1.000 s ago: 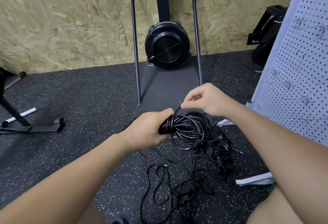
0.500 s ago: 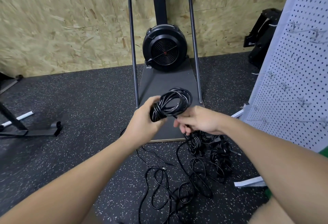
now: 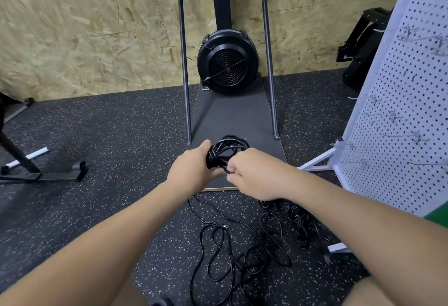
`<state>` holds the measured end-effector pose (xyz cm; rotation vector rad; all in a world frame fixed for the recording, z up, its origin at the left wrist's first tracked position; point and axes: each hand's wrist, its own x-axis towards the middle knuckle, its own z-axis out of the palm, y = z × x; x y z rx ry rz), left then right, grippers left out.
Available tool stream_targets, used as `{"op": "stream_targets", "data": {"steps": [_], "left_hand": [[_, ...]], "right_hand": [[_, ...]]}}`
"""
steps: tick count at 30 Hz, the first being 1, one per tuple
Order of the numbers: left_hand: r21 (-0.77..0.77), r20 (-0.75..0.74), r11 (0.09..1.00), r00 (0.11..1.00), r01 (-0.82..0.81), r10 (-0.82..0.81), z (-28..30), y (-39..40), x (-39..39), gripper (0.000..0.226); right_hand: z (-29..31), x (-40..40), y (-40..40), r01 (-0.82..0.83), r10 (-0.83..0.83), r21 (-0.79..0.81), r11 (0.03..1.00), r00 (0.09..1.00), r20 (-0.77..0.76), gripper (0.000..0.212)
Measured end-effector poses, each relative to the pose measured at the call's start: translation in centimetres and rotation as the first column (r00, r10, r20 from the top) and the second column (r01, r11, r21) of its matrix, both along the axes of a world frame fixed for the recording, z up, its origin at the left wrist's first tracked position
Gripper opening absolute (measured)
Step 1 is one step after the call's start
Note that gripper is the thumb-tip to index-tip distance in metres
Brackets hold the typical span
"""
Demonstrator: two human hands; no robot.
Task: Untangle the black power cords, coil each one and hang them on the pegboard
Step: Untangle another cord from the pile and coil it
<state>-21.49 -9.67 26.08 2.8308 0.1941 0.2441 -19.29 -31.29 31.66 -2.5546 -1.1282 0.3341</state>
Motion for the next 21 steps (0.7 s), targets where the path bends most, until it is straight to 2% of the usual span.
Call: {"op": "stream_targets", "data": {"steps": [3, 5, 9, 12, 15, 18, 21], "left_hand": [[0.092, -0.043, 0.994, 0.997, 0.060, -0.057, 0.0, -0.8, -0.4, 0.061], [0.169, -0.110, 0.978, 0.989, 0.119, -0.101, -0.3, -1.2, -0.6, 0.056], [0.201, -0.143, 0.910, 0.929, 0.364, -0.340, -0.3, -2.2, -1.8, 0.059], [0.138, -0.058, 0.862, 0.873, 0.488, -0.485, 0.8, -2.9, -2.7, 0.058], [0.079, -0.010, 0.848, 0.851, 0.525, -0.526, 2.3, -2.4, -3.1, 0.066], [-0.043, 0.037, 0.848, 0.849, 0.528, -0.527, 3.2, -1.9, -3.6, 0.064], [-0.244, 0.087, 0.822, 0.856, 0.515, -0.510, 3.7, -2.0, -4.0, 0.058]], "right_hand": [[1.1, 0.5, -0.6, 0.027, -0.029, 0.015, 1.000, 0.988, 0.151, 0.030], [1.5, 1.2, -1.1, 0.049, -0.063, 0.078, 0.996, 0.979, 0.192, 0.026], [1.0, 3.6, -2.1, 0.016, -0.031, 0.229, 0.973, 0.998, 0.062, 0.027], [0.3, 5.7, -3.5, 0.074, -0.039, 0.353, 0.933, 0.994, -0.106, 0.024], [-0.5, 7.0, -4.2, 0.163, -0.054, 0.417, 0.894, 0.964, -0.261, 0.025], [-0.8, 7.3, -4.4, 0.192, -0.040, 0.443, 0.876, 0.944, -0.328, 0.032], [-0.1, 7.7, -5.1, 0.156, 0.010, 0.437, 0.886, 0.935, -0.354, 0.014]]}}
